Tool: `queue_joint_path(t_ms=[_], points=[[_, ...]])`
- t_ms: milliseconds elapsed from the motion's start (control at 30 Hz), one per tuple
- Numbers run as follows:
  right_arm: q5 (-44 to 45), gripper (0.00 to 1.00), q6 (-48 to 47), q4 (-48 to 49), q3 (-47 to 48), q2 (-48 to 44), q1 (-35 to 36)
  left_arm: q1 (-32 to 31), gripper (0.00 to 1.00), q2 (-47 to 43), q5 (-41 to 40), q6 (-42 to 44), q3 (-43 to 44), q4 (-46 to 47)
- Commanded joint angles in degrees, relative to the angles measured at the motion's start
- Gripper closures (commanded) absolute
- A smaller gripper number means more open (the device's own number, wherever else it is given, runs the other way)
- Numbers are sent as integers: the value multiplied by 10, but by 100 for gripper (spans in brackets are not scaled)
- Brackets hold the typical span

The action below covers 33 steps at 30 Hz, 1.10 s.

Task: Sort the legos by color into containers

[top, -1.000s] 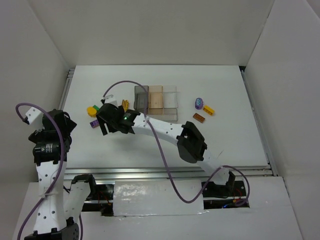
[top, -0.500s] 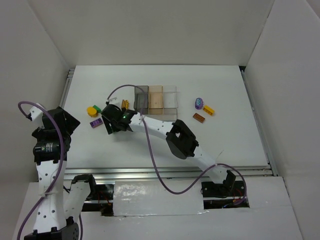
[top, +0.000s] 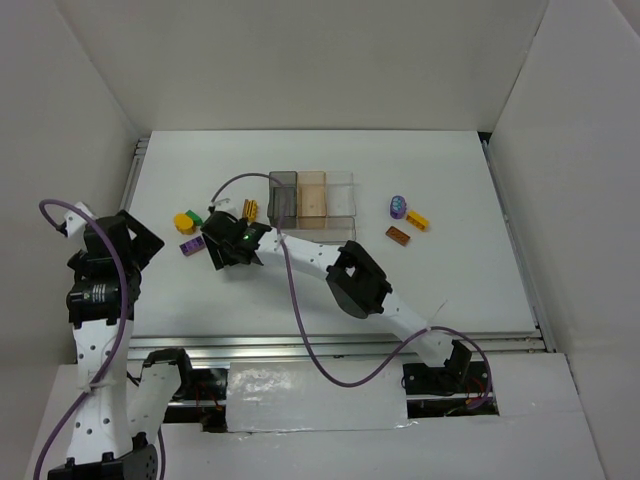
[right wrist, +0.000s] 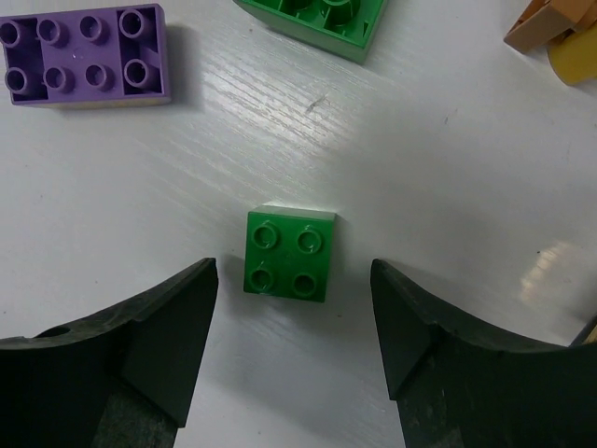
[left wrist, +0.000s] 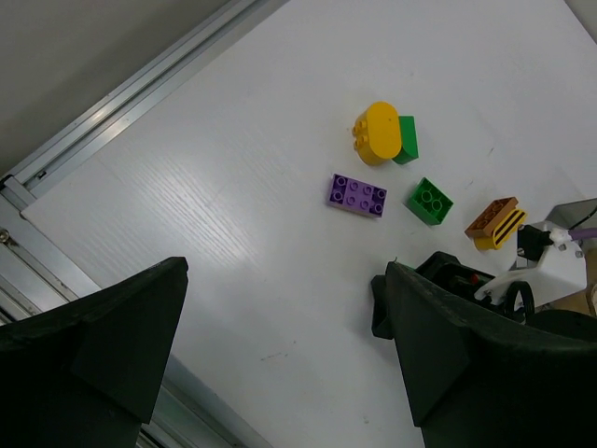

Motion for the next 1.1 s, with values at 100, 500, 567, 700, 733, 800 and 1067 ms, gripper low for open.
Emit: queue_joint_path(t_ms=[100, 500, 567, 700, 733, 800, 1067], points=[[6, 28, -19, 20, 45, 21, 4, 2, 0, 4, 21, 18, -2, 26], [1, 46, -25, 9, 53, 26, 5, -2, 0, 5, 28, 22, -2, 27], [1, 57, -25, 6, 52, 25, 4, -3, 1, 5, 28, 23, -2, 27], [-3, 75, -25, 13, 29, 11, 5, -4, 0, 6, 29, 23, -1, 29], [-6, 83, -25, 21, 13, 7, 5, -5, 1, 6, 29, 23, -1, 28], [-31, 100, -35, 33, -5, -13, 5, -7, 1, 9, 30, 24, 0, 27], [-50, 100, -56, 154, -238, -251, 1, -8, 0, 12, 38, 28, -2, 32]])
